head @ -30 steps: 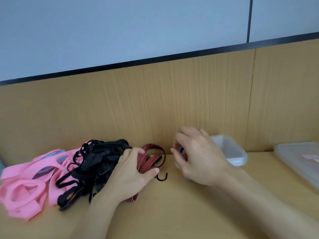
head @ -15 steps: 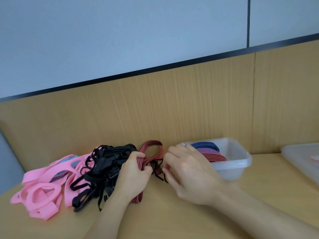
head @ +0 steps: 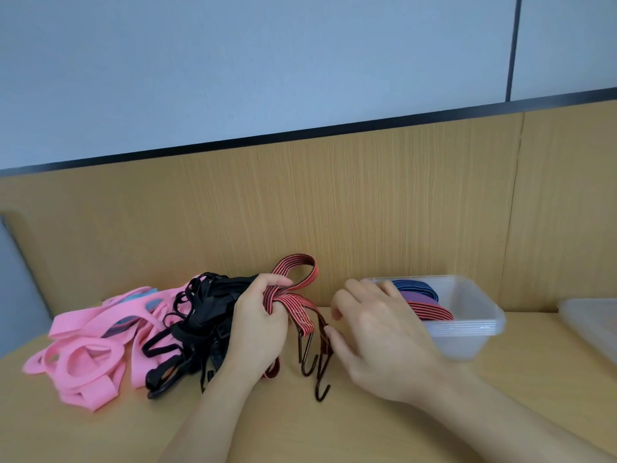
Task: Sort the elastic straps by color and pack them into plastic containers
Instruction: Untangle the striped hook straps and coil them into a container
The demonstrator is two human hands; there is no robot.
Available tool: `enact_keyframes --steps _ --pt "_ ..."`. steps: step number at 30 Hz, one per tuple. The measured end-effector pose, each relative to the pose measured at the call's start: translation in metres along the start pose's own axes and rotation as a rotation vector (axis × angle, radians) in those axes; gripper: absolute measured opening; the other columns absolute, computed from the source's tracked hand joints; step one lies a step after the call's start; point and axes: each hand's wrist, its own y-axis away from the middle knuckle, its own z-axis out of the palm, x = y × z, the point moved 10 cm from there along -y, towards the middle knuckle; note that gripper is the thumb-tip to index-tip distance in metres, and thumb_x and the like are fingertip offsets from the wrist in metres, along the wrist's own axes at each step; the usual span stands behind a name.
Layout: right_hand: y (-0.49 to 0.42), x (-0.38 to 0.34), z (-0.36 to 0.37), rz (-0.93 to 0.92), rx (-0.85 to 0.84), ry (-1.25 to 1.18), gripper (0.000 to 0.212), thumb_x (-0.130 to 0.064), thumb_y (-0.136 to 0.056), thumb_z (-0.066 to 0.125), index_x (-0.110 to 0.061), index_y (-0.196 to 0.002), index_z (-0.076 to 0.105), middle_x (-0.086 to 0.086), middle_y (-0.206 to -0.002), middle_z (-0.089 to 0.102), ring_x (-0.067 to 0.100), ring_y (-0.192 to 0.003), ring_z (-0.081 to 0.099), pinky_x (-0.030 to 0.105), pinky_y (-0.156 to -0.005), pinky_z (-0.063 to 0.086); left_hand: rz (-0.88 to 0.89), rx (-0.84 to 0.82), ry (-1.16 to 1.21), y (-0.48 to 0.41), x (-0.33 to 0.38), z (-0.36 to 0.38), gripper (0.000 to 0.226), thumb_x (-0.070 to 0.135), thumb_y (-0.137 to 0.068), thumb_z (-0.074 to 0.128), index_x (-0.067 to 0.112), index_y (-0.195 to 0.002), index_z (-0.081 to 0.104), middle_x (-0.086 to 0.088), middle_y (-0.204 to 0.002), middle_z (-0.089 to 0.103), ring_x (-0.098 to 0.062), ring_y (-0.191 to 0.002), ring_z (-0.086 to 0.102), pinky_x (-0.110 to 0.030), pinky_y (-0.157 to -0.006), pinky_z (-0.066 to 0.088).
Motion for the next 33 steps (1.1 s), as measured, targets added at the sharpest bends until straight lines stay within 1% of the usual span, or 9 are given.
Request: enact_keyframes --steps 6,8,11,14,18,20,23,28,33 --pt "0.003 -0.003 0.017 0.035 -0.105 0.024 0.066 -0.074 -0.092 0.022 -0.022 -0.115 0.054 -0.007 -0.103 0.057 0.02 -0.103 0.05 0.041 -0.114 0.023 0.073 -0.01 0.061 0.006 0.015 0.005 0.054 -0.015 -0.086 0.042 0.033 -0.095 0.064 0.009 -0.081 0.067 -0.01 -0.051 0.054 -0.024 -0.048 0.045" --pt "0.003 -0.009 0.019 0.032 -0.104 0.021 0.067 -0.074 -0.092 0.021 -0.021 -0.117 0.052 -0.007 -0.099 0.057 0.019 -0.101 0.051 0.042 -0.121 0.016 0.083 -0.001 0.099 0.007 0.019 0.004 0.053 -0.014 -0.087 0.042 0.033 -0.095 0.064 0.008 -0.082 0.067 -0.009 -0.055 0.056 -0.022 -0.05 0.047" --pt "0.001 -0.015 0.018 0.015 -0.063 0.043 0.059 -0.061 -0.095 0.031 -0.014 -0.124 0.05 -0.004 -0.092 0.06 0.022 -0.097 0.056 0.044 -0.123 0.021 0.064 -0.006 0.183 0.007 0.022 0.005 0.051 -0.011 -0.09 0.043 0.033 -0.094 0.067 0.008 -0.085 0.07 -0.008 -0.063 0.062 -0.017 -0.057 0.049" --pt "-0.001 -0.02 0.015 0.0 -0.01 0.014 0.058 -0.047 -0.093 0.042 -0.008 -0.135 0.045 -0.004 -0.089 0.061 0.021 -0.093 0.059 0.041 -0.121 0.029 -0.04 -0.039 0.329 0.005 0.015 0.008 0.043 -0.003 -0.095 0.05 0.034 -0.094 0.071 0.002 -0.086 0.074 -0.01 -0.069 0.065 -0.021 -0.06 0.051" --pt "-0.002 -0.021 0.013 0.004 0.032 -0.149 0.059 -0.05 -0.095 0.04 -0.011 -0.14 0.038 -0.006 -0.09 0.06 0.017 -0.097 0.056 0.031 -0.118 0.029 -0.154 -0.08 0.479 0.006 0.006 0.013 0.037 0.004 -0.098 0.054 0.035 -0.097 0.074 -0.002 -0.091 0.076 -0.012 -0.073 0.067 -0.026 -0.063 0.052" --pt "-0.001 -0.02 0.013 0.021 0.028 -0.247 0.055 -0.047 -0.097 0.043 -0.018 -0.141 0.032 -0.005 -0.094 0.06 0.016 -0.095 0.054 0.028 -0.096 0.043 -0.169 -0.12 0.515 0.006 0.006 0.017 0.032 0.007 -0.097 0.058 0.035 -0.1 0.073 -0.003 -0.094 0.076 -0.011 -0.076 0.068 -0.024 -0.063 0.052" --pt "-0.001 -0.02 0.009 0.017 0.05 -0.342 0.05 -0.028 -0.096 0.05 -0.025 -0.141 0.026 -0.006 -0.1 0.061 0.016 -0.086 0.058 0.033 -0.065 0.041 -0.187 -0.199 0.574 0.009 0.007 0.024 0.022 0.019 -0.085 0.067 0.03 -0.103 0.074 -0.005 -0.1 0.077 -0.014 -0.084 0.071 -0.023 -0.067 0.055" --pt "0.0 -0.012 -0.009 0.021 0.136 -0.41 0.046 -0.021 -0.091 0.043 -0.03 -0.136 0.037 -0.01 -0.111 0.062 0.015 -0.093 0.055 0.033 -0.067 0.041 -0.17 -0.337 0.668 0.011 0.01 0.032 0.038 0.02 -0.074 0.074 0.015 -0.112 0.073 -0.014 -0.109 0.074 -0.026 -0.095 0.07 -0.036 -0.081 0.055" --pt "-0.002 0.019 -0.018 0.117 0.215 -0.547 0.037 -0.023 -0.092 0.042 -0.035 -0.127 0.046 -0.017 -0.107 0.066 0.01 -0.096 0.061 0.039 -0.082 0.05 -0.213 -0.293 0.682 0.007 0.002 0.026 0.045 0.009 -0.07 0.072 0.016 -0.115 0.075 -0.015 -0.111 0.073 -0.024 -0.092 0.068 -0.038 -0.081 0.05"
